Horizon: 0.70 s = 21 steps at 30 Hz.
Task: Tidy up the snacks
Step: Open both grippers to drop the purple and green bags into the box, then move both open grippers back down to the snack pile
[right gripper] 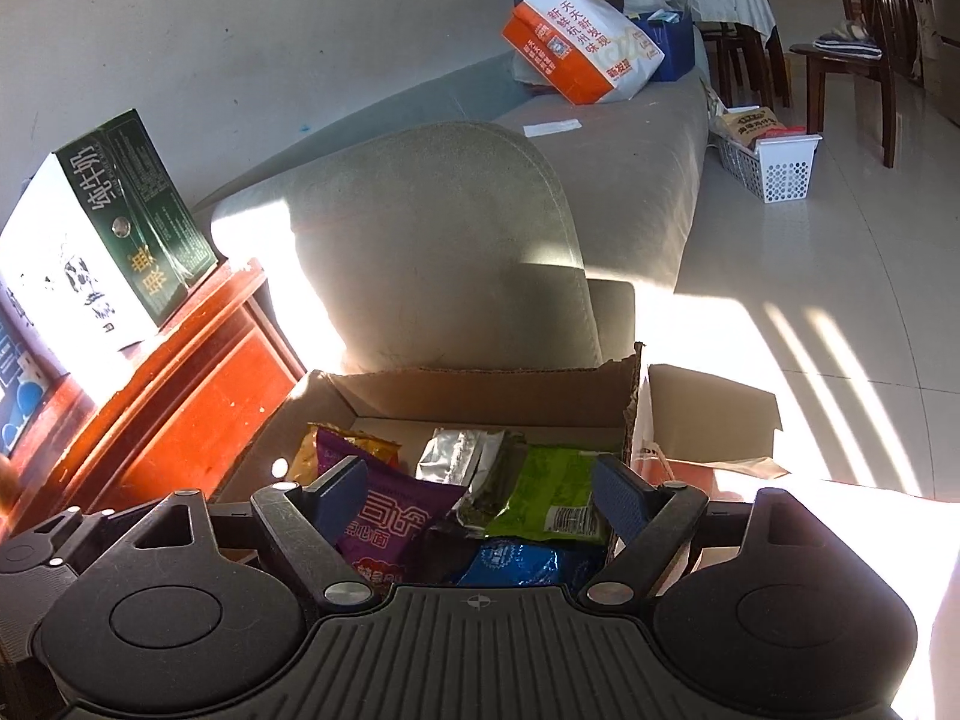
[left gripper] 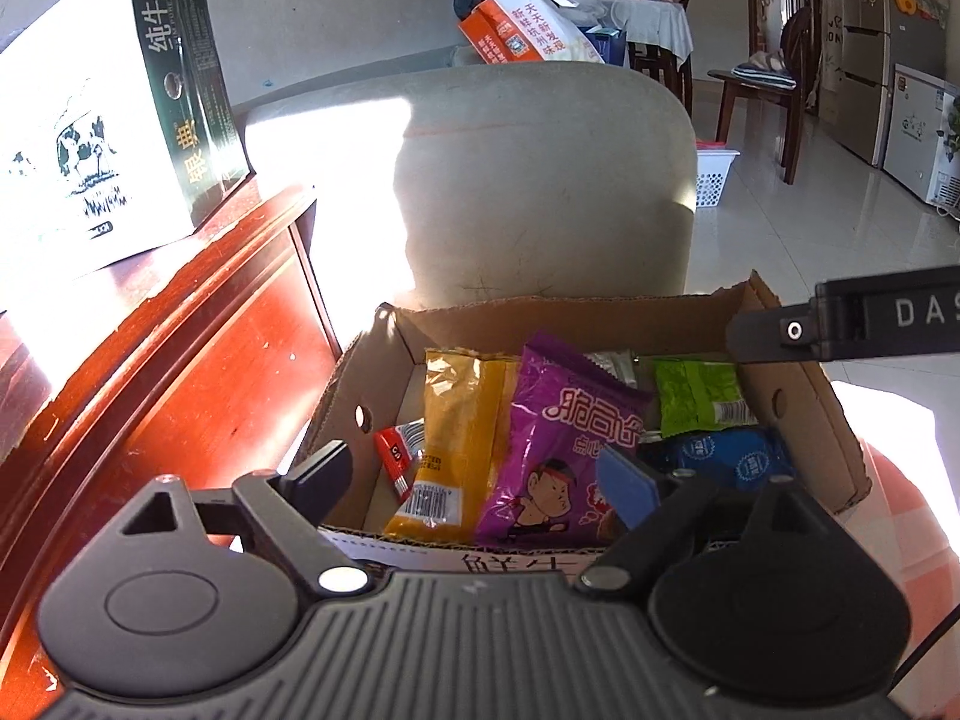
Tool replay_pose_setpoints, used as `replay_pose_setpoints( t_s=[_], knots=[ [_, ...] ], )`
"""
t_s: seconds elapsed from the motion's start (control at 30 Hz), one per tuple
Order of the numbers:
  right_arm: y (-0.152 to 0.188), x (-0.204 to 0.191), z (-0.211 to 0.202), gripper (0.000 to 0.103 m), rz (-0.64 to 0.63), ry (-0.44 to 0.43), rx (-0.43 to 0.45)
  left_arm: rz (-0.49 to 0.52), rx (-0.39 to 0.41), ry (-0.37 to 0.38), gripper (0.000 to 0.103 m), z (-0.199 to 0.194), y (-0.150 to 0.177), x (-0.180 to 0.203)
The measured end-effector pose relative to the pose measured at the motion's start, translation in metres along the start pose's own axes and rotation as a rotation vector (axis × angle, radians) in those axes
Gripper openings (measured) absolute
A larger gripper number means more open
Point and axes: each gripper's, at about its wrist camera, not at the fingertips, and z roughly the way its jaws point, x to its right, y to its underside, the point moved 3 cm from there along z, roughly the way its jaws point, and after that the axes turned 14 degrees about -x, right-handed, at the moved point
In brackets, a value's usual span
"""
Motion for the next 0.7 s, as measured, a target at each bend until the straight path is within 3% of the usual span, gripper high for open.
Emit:
replay_pose_setpoints(
  t_s=[0.13,0.2,0.4,0.57,0.7],
  knots=[
    [0.006,-0.008,0.004,0.085,-0.035,0.017,-0.018,-0.061,-0.016,0.003,0.091,-0.015,0.013,-0.015],
    [0.008,-0.012,0.005,0.086,-0.049,0.024,-0.023,-0.076,0.003,-0.015,0.101,-0.026,0.019,-0.022],
    [0.011,-0.015,0.007,0.087,-0.057,0.046,-0.031,-0.111,-0.003,0.018,0.101,-0.048,0.041,-0.035],
    [0.019,-0.019,0.009,0.087,-0.096,0.078,-0.052,-0.096,-0.028,-0.045,0.101,-0.046,0.055,-0.033],
    [0.025,-0.022,0.012,0.087,-0.133,0.098,-0.072,-0.083,-0.045,-0.031,0.101,-0.045,0.067,-0.038]
  ],
)
